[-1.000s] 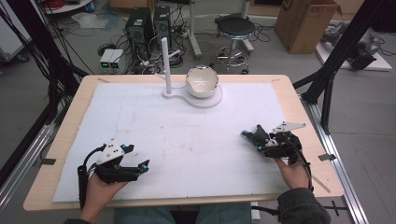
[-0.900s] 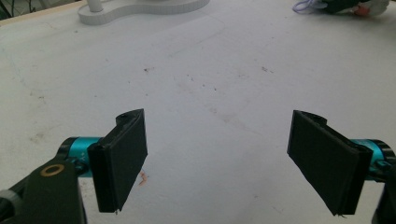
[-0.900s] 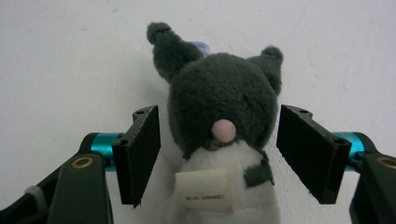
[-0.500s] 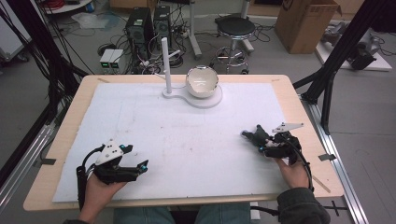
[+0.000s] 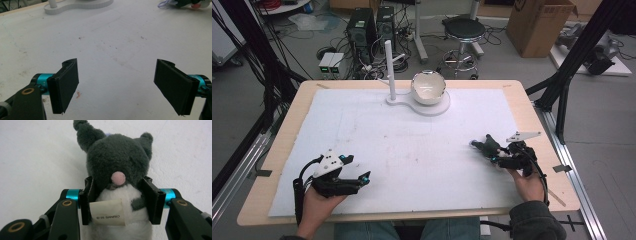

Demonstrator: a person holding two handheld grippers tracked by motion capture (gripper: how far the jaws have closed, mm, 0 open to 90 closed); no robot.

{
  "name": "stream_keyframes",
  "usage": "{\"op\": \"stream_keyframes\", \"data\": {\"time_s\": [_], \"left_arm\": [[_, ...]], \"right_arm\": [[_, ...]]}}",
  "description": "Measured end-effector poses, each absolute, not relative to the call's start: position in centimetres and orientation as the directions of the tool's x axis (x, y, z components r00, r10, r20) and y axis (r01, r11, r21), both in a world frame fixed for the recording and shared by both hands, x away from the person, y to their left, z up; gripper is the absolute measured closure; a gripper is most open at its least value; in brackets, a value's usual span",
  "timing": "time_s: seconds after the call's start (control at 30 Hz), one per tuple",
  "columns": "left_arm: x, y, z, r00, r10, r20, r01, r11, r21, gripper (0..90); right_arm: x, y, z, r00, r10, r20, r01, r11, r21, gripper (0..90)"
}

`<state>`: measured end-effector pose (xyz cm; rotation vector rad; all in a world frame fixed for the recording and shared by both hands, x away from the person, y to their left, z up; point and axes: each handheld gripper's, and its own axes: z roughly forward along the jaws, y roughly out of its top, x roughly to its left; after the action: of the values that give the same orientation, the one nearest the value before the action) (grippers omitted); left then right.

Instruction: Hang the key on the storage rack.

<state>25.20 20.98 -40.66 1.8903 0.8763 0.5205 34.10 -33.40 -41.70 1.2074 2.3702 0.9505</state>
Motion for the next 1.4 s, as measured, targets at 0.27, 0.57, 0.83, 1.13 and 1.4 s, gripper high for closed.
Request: {"op": "stream_keyframes", "data": {"time_s": [0.27,0.57,0.83,1.13,1.4], "left_arm": [[25.3,21.1,-40.6,0.648,0.762,-0.019,0.352,-0.276,0.894,20.3],[25.1,21.2,-40.5,0.647,0.762,-0.023,0.347,-0.267,0.899,20.3],[25.0,21.6,-40.4,0.641,0.767,-0.028,0.344,-0.254,0.904,20.3],[24.9,21.7,-40.3,0.636,0.771,-0.014,0.336,-0.260,0.905,20.2],[25.0,21.5,-40.4,0.646,0.763,-0.012,0.334,-0.268,0.903,20.3]], "right_arm": [[33.6,-33.4,-40.7,-0.616,0.786,0.041,0.568,0.408,0.715,51.3],[33.2,-32.5,-38.8,-0.651,0.755,0.076,0.538,0.388,0.748,51.5],[33.2,-31.6,-37.0,-0.686,0.723,0.081,0.505,0.392,0.769,51.5],[33.1,-31.3,-35.5,-0.711,0.693,0.120,0.484,0.359,0.798,51.5],[33.4,-29.8,-33.4,-0.741,0.659,0.129,0.461,0.361,0.811,51.5]]}}
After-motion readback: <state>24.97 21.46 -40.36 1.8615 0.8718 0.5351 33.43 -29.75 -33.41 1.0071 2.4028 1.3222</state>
